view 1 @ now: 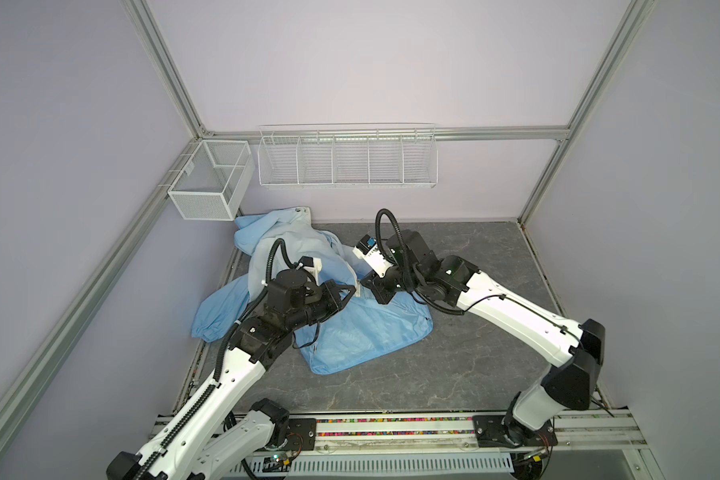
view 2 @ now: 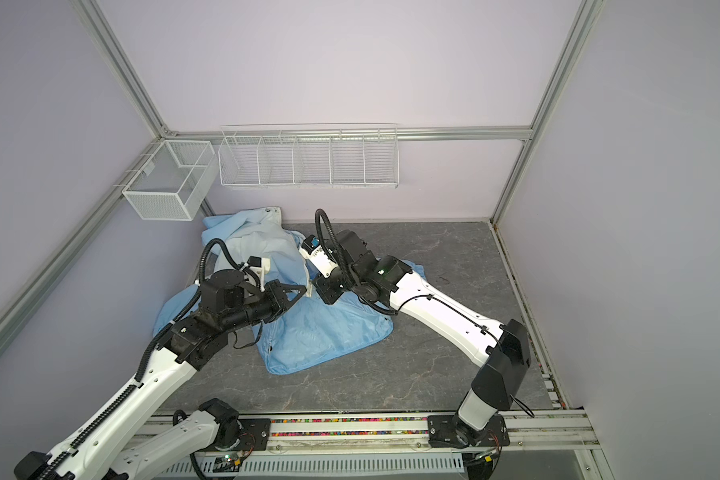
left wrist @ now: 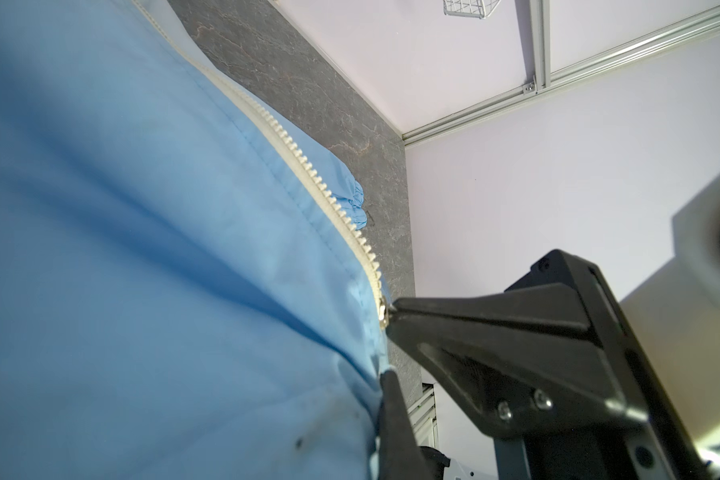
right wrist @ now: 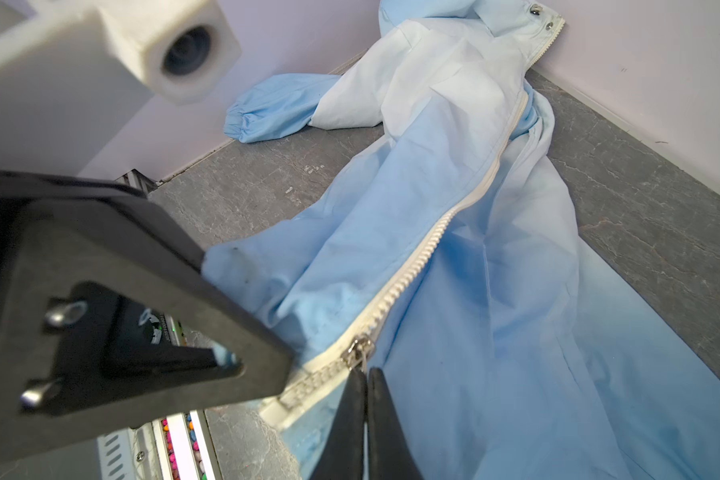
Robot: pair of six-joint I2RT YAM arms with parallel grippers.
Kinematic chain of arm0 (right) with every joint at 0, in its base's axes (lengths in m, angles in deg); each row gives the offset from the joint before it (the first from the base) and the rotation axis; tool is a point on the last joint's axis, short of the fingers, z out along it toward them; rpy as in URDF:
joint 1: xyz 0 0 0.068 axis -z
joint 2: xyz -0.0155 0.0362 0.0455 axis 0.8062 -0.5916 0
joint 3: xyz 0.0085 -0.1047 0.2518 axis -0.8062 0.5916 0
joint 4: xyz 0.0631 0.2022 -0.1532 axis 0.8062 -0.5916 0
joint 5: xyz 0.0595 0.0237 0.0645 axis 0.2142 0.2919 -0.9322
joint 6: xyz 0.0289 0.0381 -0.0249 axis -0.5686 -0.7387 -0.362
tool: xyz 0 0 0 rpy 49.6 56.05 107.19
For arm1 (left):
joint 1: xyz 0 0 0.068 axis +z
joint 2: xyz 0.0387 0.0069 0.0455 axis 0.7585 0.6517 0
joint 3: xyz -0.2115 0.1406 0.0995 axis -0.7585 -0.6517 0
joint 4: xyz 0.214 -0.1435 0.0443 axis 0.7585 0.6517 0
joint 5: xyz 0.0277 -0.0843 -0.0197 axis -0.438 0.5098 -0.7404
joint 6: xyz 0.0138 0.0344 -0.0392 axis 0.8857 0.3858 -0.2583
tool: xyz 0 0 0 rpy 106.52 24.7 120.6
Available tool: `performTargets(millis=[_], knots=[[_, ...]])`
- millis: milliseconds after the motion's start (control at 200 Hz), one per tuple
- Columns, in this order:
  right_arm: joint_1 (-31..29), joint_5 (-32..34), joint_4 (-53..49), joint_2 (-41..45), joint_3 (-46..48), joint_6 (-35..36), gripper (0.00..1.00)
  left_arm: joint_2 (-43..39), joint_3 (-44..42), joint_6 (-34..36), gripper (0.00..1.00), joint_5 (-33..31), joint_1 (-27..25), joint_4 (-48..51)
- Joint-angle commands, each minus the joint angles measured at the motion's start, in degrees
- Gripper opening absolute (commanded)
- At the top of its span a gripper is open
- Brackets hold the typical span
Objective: Zip up the jacket
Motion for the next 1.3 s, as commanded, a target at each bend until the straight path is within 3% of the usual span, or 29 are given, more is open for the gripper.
performTargets(millis=[0,185,335,460,880,1130,1295], knots=[[1.0,1.3,1.0,-0.6,-1.2,-0.6,0.07,-2.9,-1.3,0.3,0.0,-0.7,0.0,3.9],[-1.2,-3.6,1.3,-0.1,0.9,-1.4,0.07,-6.0,-6.5,-3.8,0.0,-3.5,0.0,-4.0],[-1.4,-5.4,2.4,-0.5,2.1,-3.9,0.07,-7.9,-11.0,-8.0,0.31,-5.3,0.0,-9.5],[-1.3,-7.4,3.3,-1.6,2.1,-5.8,0.07,-12.2,-17.0,-12.3,0.43,-7.0,0.0,-16.5],[-1.3,-11.9,5.2,-5.2,0.2,-10.9,0.07,-14.9,-24.7,-16.7,0.45,-8.6,-0.5,-27.7],[-1.1,-12.0,5.5,-6.8,-1.0,-12.4,0.07,-13.5,-24.9,-16.6,0.28,-6.1,-0.9,-28.9],[-0.8,-11.9,5.7,-7.1,-1.6,-13.1,0.07,-13.9,-25.4,-16.8,0.23,-6.3,-0.9,-28.1]])
